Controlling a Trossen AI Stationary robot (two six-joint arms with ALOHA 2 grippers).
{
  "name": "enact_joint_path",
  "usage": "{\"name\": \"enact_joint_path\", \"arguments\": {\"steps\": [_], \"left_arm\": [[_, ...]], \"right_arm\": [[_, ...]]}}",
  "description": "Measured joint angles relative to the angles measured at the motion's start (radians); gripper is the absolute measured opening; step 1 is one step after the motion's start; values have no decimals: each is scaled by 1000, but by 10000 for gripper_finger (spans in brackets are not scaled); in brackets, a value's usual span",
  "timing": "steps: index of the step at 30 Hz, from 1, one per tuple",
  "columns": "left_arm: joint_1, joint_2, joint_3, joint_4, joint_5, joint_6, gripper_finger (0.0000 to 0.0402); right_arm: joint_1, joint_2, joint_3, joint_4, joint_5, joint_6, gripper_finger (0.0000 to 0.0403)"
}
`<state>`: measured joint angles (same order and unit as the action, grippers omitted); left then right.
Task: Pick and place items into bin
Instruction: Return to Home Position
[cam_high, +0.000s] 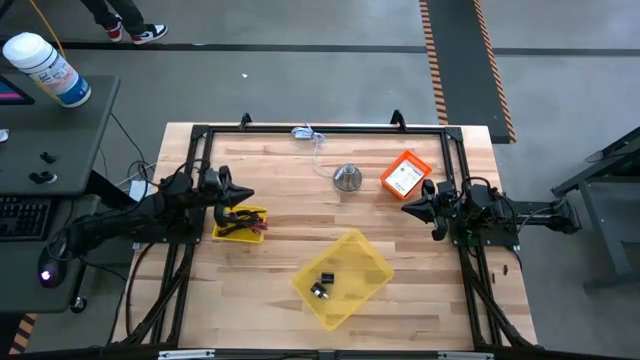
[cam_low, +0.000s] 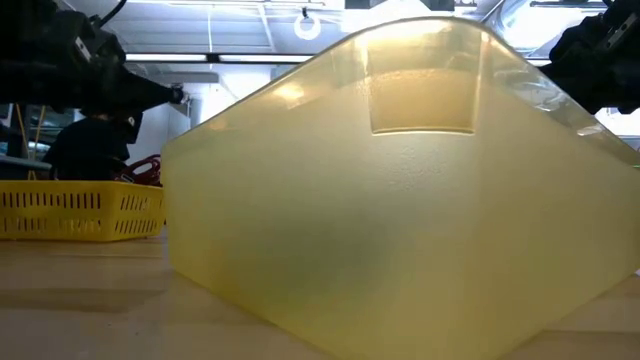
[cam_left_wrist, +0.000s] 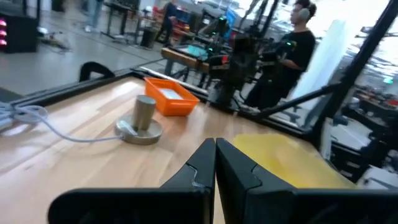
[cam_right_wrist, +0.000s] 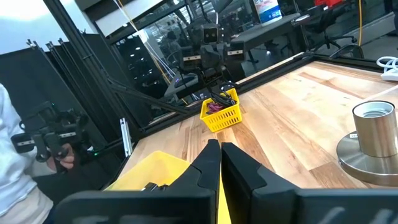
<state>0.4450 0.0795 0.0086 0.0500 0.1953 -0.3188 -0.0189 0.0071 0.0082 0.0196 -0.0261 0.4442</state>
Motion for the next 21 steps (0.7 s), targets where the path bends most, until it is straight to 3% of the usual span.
{"name": "enact_joint_path", "arguments": {"steps": [14,17,21], "left_arm": [[-14,-20,0,11,128,-103,0],[-80,-52,1,10,100,-109,0],[-216,-73,1,-9,-27,-108,0]], "right_arm": [[0,0,0,0,0,0,3],[0,0,0,0,0,0,2],[0,0,0,0,0,0,4]]}}
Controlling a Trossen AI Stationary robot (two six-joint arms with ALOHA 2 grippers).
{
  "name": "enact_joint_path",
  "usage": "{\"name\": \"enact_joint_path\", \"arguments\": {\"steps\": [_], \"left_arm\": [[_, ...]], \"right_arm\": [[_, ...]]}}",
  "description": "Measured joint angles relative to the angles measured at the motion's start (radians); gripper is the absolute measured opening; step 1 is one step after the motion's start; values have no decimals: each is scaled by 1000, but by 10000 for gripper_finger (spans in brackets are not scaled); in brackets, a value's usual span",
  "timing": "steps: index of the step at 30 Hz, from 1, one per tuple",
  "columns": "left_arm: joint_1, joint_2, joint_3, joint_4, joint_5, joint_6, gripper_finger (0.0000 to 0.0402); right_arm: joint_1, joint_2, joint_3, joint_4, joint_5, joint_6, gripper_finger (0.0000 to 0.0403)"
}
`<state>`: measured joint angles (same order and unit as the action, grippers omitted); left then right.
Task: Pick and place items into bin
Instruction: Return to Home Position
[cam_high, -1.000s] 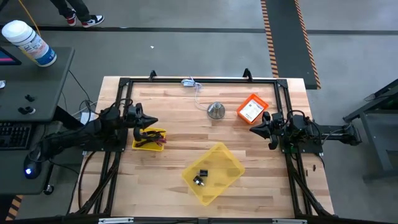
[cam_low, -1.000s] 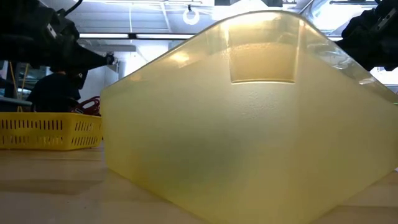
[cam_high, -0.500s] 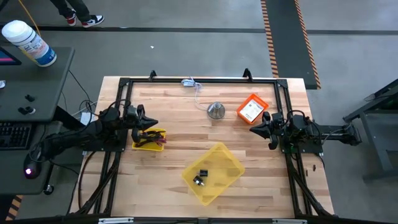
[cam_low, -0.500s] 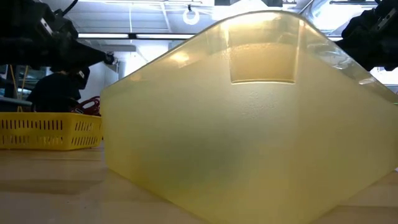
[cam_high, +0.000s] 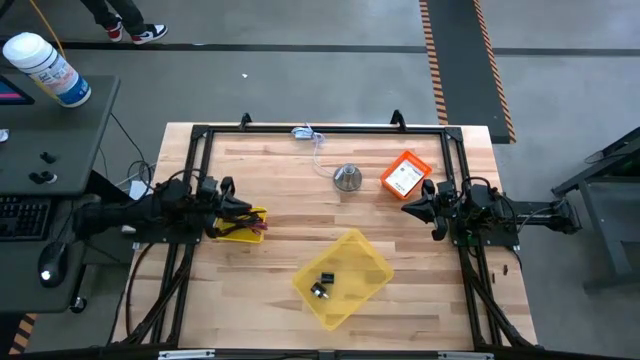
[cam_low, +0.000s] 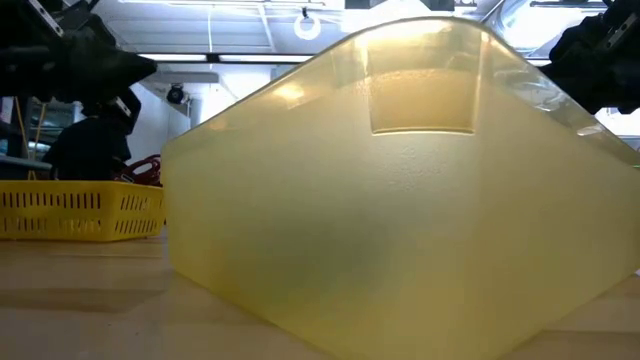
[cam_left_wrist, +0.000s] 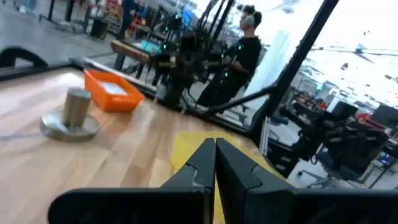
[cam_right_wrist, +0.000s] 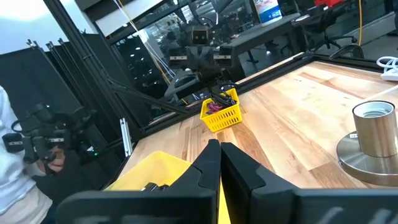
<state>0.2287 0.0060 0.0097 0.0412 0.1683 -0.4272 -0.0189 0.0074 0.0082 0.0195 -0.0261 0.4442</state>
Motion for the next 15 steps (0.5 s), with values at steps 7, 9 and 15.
{"name": "enact_joint_path", "arguments": {"steps": [7,9,15], "left_arm": [[-189,1,0,-26,-186,139,0],[-197,1,0,-26,-188,159,0],[-196,1,0,-30,-157,171,0]], "right_arm": [[0,0,0,0,0,0,1],[0,0,0,0,0,0,1],[0,0,0,0,0,0,7]]}}
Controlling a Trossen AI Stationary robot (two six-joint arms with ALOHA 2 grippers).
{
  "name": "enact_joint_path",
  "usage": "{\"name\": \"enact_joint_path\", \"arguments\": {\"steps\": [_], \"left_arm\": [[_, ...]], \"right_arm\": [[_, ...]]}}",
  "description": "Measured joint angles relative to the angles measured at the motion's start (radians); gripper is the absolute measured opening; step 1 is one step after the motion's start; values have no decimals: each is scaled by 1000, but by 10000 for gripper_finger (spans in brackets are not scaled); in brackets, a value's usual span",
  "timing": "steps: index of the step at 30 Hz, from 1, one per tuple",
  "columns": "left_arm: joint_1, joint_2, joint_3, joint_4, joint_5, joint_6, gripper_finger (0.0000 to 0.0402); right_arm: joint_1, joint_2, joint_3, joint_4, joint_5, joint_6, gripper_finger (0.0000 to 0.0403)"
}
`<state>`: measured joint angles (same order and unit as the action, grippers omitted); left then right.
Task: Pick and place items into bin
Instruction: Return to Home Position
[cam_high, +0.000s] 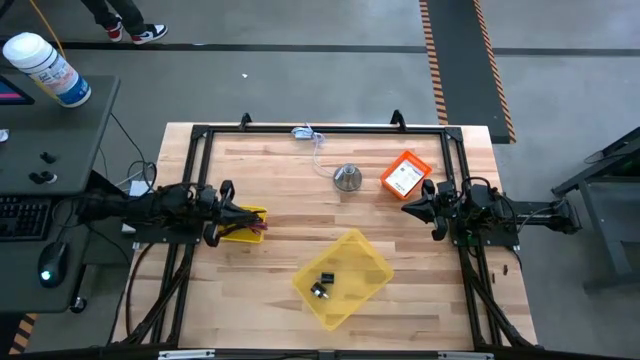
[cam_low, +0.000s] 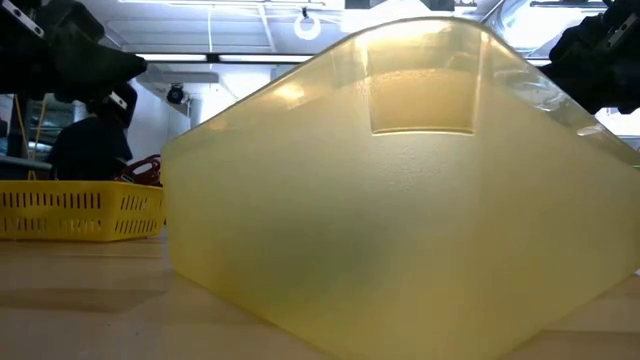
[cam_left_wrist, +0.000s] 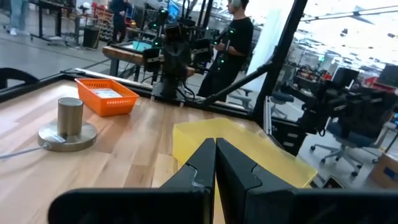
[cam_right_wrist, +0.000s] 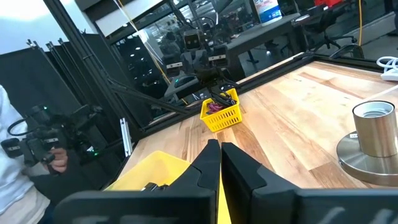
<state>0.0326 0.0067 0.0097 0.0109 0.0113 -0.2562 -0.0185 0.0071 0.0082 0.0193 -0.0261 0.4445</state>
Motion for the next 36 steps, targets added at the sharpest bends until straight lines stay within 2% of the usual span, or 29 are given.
{"name": "enact_joint_path", "arguments": {"steps": [5,11,36], "left_arm": [[0,0,0,0,0,13,0],[0,0,0,0,0,-56,1],[0,0,0,0,-1,-59,1]], "right_arm": [[0,0,0,0,0,0,3],[0,0,0,0,0,0,1],[0,0,0,0,0,0,6]]}}
